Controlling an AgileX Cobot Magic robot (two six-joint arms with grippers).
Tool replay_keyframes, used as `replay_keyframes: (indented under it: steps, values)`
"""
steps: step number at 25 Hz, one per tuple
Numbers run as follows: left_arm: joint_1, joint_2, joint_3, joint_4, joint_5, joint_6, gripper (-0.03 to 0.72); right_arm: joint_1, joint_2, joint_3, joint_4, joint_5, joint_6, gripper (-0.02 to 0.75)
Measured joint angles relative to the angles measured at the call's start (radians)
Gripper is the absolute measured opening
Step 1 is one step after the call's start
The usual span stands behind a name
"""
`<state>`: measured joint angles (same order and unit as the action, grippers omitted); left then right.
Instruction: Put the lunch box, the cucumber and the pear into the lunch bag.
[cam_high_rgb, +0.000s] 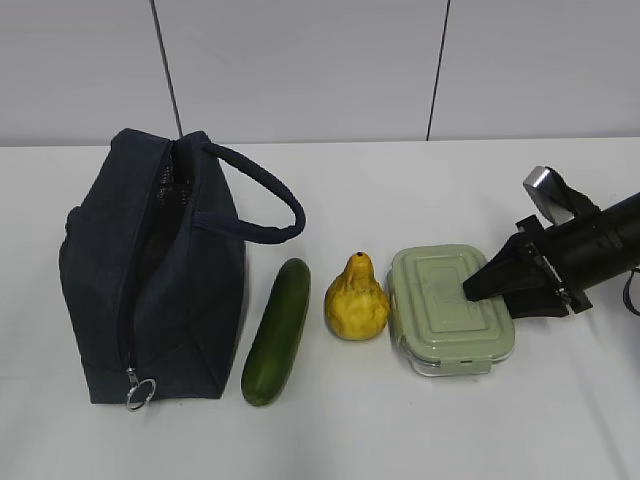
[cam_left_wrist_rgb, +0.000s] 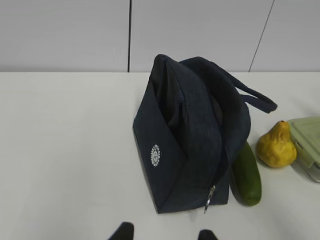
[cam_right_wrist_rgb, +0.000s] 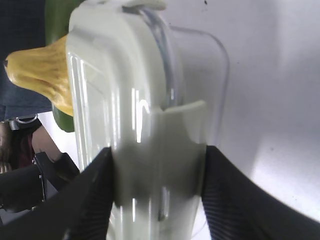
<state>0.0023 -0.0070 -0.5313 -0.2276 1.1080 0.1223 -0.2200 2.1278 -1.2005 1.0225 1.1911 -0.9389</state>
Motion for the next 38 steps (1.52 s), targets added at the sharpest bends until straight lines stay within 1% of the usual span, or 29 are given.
replay_keyframes:
  steps: [4, 6, 10, 13, 14, 16, 18, 20, 27, 33, 38]
  values:
    - [0.000, 0.081, 0.000, -0.017, -0.011, 0.000, 0.241, 0.000, 0.000, 0.000, -0.001, 0.000, 0.000, 0.388]
    - [0.000, 0.157, -0.003, -0.035, -0.039, 0.000, 0.241, 0.000, 0.000, 0.000, -0.001, 0.000, 0.000, 0.387]
    - [0.000, 0.324, -0.017, -0.108, -0.191, 0.000, 0.241, 0.000, 0.000, 0.000, -0.001, 0.000, 0.000, 0.386]
    - [0.000, 0.454, -0.040, -0.201, -0.269, 0.009, 0.241, 0.000, 0.000, 0.000, -0.002, 0.000, 0.000, 0.386]
    - [0.000, 0.501, -0.052, -0.236, -0.279, 0.033, 0.241, 0.000, 0.000, 0.000, -0.002, 0.000, 0.000, 0.386]
    - [0.000, 0.587, -0.079, -0.342, -0.281, 0.124, 0.241, 0.000, 0.000, 0.000, -0.002, 0.000, -0.002, 0.386]
    - [0.000, 0.676, -0.111, -0.434, -0.285, 0.179, 0.241, 0.000, 0.000, 0.000, -0.002, 0.000, -0.002, 0.386]
    - [0.000, 0.758, -0.144, -0.479, -0.287, 0.201, 0.241, 0.000, 0.000, 0.000, -0.002, 0.000, -0.002, 0.386]
    - [0.000, 1.049, -0.292, -0.516, -0.219, 0.210, 0.241, 0.000, 0.000, 0.000, -0.002, 0.002, -0.002, 0.386]
    - [0.000, 1.257, -0.396, -0.516, -0.149, 0.210, 0.249, 0.000, 0.000, 0.000, -0.002, 0.002, -0.002, 0.386]
    - [0.000, 1.352, -0.425, -0.427, -0.125, 0.210, 0.252, 0.000, 0.000, 0.000, -0.002, 0.002, -0.002, 0.386]
